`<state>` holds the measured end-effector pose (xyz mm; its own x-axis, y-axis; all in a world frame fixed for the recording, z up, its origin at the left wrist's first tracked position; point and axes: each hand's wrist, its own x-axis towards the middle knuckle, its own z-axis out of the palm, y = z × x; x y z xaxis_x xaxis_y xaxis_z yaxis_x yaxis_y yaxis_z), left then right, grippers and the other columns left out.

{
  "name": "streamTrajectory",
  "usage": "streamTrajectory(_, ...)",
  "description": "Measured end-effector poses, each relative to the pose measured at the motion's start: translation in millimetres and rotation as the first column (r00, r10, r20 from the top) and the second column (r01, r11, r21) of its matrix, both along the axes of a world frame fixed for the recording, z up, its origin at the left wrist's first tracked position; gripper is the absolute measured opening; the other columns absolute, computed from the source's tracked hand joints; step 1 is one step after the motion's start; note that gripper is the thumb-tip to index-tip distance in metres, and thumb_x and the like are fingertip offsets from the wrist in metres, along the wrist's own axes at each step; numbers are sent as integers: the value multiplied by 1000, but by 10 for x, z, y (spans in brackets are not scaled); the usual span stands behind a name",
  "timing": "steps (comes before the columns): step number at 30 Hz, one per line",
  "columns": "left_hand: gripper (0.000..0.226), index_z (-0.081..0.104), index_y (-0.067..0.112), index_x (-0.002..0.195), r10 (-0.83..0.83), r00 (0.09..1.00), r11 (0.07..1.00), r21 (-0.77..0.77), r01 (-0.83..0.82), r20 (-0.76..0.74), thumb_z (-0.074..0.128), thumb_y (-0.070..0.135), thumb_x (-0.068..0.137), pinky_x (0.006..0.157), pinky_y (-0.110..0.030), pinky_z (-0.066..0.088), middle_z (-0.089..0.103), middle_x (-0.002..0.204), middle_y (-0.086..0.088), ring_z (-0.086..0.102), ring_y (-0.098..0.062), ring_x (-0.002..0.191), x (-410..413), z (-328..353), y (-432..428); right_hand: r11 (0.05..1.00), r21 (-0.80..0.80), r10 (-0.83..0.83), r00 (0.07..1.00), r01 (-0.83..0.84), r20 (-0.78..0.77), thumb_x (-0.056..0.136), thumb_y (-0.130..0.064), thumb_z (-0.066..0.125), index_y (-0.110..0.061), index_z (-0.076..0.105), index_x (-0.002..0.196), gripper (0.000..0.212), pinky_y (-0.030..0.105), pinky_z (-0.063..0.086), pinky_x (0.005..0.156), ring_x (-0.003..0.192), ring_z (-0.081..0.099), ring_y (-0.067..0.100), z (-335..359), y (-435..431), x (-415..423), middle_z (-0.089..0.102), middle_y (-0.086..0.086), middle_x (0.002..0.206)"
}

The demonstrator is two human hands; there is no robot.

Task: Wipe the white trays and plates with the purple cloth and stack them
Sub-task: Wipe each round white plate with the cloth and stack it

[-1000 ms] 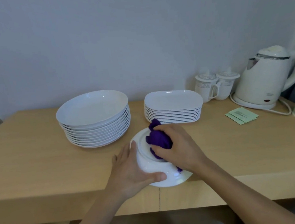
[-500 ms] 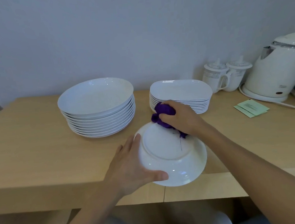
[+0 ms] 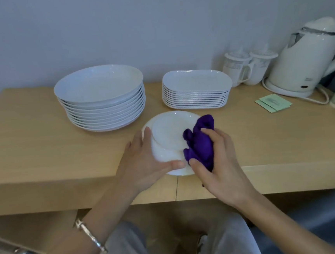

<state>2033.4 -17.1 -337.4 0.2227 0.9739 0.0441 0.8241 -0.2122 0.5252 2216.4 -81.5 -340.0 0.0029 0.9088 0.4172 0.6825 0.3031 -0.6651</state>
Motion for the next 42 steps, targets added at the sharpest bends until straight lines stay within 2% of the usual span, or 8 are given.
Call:
streamTrajectory(6,121,4,6,151,18,936,994,111,23,-353,-6,89,64,117,-46,12,0,157,-23,4,-34,146,97,29,-397,997,9,-70,996,71,-50,75,-43,57,-28,46,128,56,33,40,99,115,44,11,52,244,139,45,-10,124)
streamTrajectory(11,51,66,14,118,-404,904,778,468,419,-137,45,50,88,103,-54,41,52,139,-3,42,-16,131,-137,-40,-34,992,-124,-33,965,1,-259,70,-22,63,-45,49,101,41,8,41,72,89,55,-6,271,444,468,59,-11,108)
streamTrajectory(16,84,17,43,142,-490,847,836,164,523,-206,23,87,71,116,-19,0,6,152,22,-10,11,138,-150,96,316,970,-206,51,940,-127,-338,72,-15,62,-40,56,104,42,7,41,62,80,57,-1,293,566,651,62,-12,99)
streamTrajectory(22,78,71,24,111,-149,941,817,499,291,-305,29,80,76,83,-38,51,68,112,-4,61,-28,103,179,-68,37,981,-19,-193,963,192,-187,80,-24,61,-24,44,131,53,23,39,92,111,44,10,75,476,216,46,-6,121)
streamTrajectory(26,56,71,16,98,21,929,793,572,210,-370,55,65,75,61,-35,47,62,82,-7,56,-25,75,314,-44,-104,999,41,0,1000,0,7,77,-39,55,-28,41,132,58,27,36,100,117,39,8,-58,269,60,42,-11,127)
streamTrajectory(30,65,68,19,115,-311,917,725,563,398,-248,44,66,78,88,-29,42,68,111,4,54,-15,102,55,11,57,996,-48,-89,979,81,-186,73,-35,60,-40,46,121,50,30,44,92,107,51,8,48,503,364,51,-12,121)
streamTrajectory(35,109,21,40,148,-378,900,898,152,414,-217,18,96,54,111,-23,-9,1,157,17,-10,0,142,-117,43,307,989,-115,-121,951,92,-283,73,-31,62,-53,46,105,42,24,45,77,98,56,4,107,582,486,57,-16,110)
streamTrajectory(42,96,58,20,130,-148,971,891,401,213,-187,17,88,74,101,-44,40,53,135,-9,43,-36,128,174,-199,-43,993,93,-73,997,72,9,70,-39,54,-27,52,122,53,36,40,96,109,46,12,76,326,23,53,-5,120)
